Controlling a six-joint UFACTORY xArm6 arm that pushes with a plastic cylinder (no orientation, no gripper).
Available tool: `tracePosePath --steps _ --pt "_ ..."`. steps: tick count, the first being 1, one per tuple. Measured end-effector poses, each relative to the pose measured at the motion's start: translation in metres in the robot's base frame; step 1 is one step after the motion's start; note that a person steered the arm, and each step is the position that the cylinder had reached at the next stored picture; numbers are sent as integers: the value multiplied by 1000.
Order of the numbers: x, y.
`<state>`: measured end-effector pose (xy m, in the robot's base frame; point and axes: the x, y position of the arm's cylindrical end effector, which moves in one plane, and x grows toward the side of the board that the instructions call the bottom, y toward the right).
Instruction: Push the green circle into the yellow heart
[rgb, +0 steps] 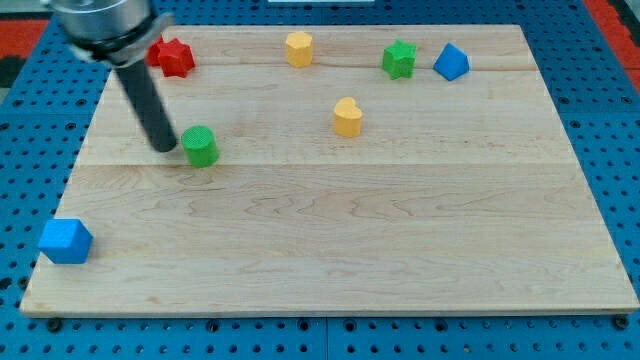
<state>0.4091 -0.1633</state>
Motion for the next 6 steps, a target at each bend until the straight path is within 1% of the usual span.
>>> tracePosePath --steps 1,2,3,4,5,6 --pt "-13 76" --pt "-15 95" --pt "-11 47" --pt "18 49" --pt "32 96" --pt "11 133"
